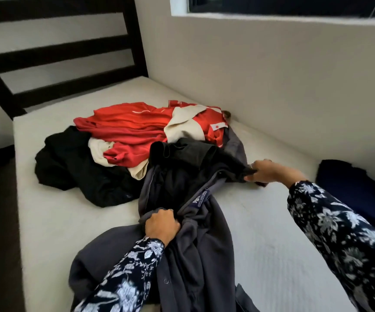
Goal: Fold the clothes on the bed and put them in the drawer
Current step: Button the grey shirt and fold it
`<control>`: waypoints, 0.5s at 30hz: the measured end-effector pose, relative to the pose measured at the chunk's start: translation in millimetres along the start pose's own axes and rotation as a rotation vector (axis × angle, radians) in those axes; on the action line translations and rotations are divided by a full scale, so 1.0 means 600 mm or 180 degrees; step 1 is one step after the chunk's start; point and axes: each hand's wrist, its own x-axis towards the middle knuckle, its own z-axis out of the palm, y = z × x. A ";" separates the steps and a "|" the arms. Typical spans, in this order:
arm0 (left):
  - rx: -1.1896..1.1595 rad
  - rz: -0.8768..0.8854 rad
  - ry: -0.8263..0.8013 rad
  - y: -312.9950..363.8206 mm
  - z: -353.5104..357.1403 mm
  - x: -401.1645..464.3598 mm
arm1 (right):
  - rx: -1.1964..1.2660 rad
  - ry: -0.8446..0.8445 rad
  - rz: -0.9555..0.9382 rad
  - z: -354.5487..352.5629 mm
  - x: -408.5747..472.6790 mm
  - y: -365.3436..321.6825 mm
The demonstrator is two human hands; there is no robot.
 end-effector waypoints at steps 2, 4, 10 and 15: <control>0.0305 0.0260 0.0289 0.001 -0.033 -0.018 | 0.1040 0.0142 -0.0394 -0.030 -0.048 -0.001; 0.0131 0.0361 0.0589 0.003 -0.081 -0.037 | 0.2344 0.0398 -0.0749 -0.063 -0.107 -0.001; -0.1857 0.0372 0.1688 0.026 -0.277 -0.099 | 0.4136 0.1342 -0.0585 -0.167 -0.225 -0.013; -0.1978 0.0707 0.2568 0.069 -0.476 -0.175 | 0.5407 0.2195 -0.1007 -0.306 -0.333 -0.029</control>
